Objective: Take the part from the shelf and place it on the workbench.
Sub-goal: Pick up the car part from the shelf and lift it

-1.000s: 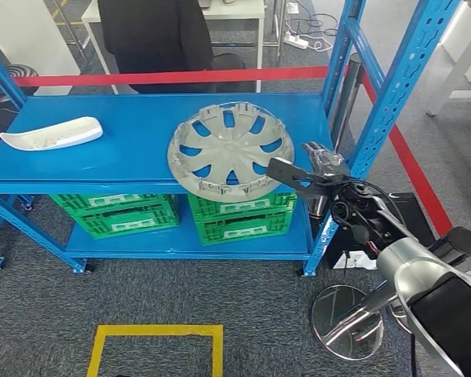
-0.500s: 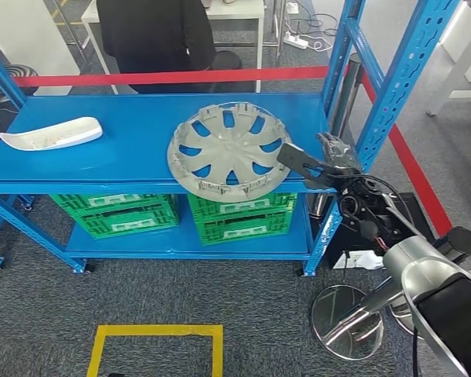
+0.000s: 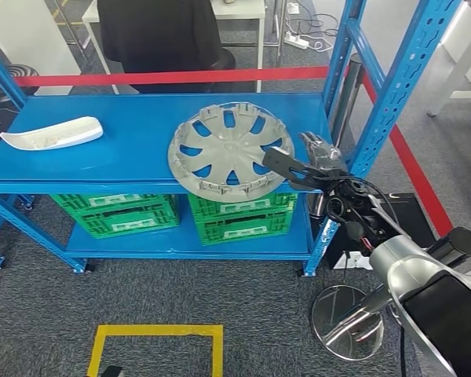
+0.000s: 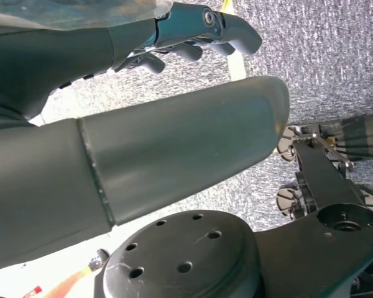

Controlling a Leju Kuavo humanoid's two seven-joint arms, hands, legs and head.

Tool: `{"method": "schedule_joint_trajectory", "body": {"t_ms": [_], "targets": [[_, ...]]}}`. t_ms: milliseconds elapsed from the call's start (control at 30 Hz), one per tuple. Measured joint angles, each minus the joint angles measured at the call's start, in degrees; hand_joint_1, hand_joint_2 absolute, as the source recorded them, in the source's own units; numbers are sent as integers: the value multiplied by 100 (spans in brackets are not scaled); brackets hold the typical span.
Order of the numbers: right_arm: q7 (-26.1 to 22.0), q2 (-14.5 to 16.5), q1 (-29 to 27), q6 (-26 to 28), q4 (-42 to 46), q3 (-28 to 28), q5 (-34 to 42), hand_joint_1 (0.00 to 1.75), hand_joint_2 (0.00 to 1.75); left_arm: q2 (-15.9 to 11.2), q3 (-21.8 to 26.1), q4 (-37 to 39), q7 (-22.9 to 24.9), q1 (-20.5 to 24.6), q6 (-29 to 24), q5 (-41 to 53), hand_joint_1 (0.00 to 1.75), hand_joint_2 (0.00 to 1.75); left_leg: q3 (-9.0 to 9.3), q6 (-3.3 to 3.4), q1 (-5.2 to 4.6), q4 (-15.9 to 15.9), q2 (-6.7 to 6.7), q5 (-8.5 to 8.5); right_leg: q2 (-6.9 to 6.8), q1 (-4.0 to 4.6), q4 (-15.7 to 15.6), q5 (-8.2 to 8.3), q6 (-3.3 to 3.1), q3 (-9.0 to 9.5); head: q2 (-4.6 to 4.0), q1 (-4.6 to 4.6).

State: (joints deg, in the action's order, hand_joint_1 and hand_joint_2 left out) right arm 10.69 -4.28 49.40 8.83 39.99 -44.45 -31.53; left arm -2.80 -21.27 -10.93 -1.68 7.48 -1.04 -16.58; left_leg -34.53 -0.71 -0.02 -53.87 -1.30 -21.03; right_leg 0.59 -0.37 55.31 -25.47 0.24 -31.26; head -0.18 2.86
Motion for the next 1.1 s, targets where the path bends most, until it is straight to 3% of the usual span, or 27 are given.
{"method": "schedule_joint_trajectory", "body": {"t_ms": [133, 333, 500, 733, 867, 1100], "targets": [[-183, 30, -2, 197, -61, 32, 316, 0, 175, -2, -16, 0, -18, 3, -1, -5, 0, 0, 0, 0, 0, 0, -1, 0, -2, -1, 0, 0, 0, -1, -1, 0], [-920, 28, -128, 778, -30, 329, 1379, 0, 175, -2, -68, 0, -29, -14, -1, -56, 0, 0, 0, 0, 0, -1, 0, 0, 0, -4, -1, 0, 0, -2, 0, 0], [-1201, 25, -235, 878, 24, 569, 1865, 0, 175, -2, -107, 0, -29, -22, 0, -82, 0, 0, 2, 0, 0, -1, 1, 0, 1, -4, -1, 0, 0, -3, 0, 0], [-1834, -109, -657, 1120, 372, 1105, 3619, 0, 175, -2, -139, 0, 32, -34, -1, -128, 0, 0, 6, 0, 1, -2, 0, 0, -1, -3, -1, 0, 1, 2, -1, 0], [-1802, -240, -934, 1427, 651, 1398, 3945, 0, 175, -3, -144, 0, 42, -68, -1, -175, 0, 0, 6, 4, 1, -2, 1, -5, 1, -5, -3, -1, 1, 1, -1, 0], [-1171, -546, -1319, 1530, 1189, 1613, 3496, 0, 175, -4, -252, 0, 39, -46, -2, -178, 0, 0, 6, 6, 1, -2, 0, -6, -1, -6, -6, -1, 2, 5, -1, 0]]}}
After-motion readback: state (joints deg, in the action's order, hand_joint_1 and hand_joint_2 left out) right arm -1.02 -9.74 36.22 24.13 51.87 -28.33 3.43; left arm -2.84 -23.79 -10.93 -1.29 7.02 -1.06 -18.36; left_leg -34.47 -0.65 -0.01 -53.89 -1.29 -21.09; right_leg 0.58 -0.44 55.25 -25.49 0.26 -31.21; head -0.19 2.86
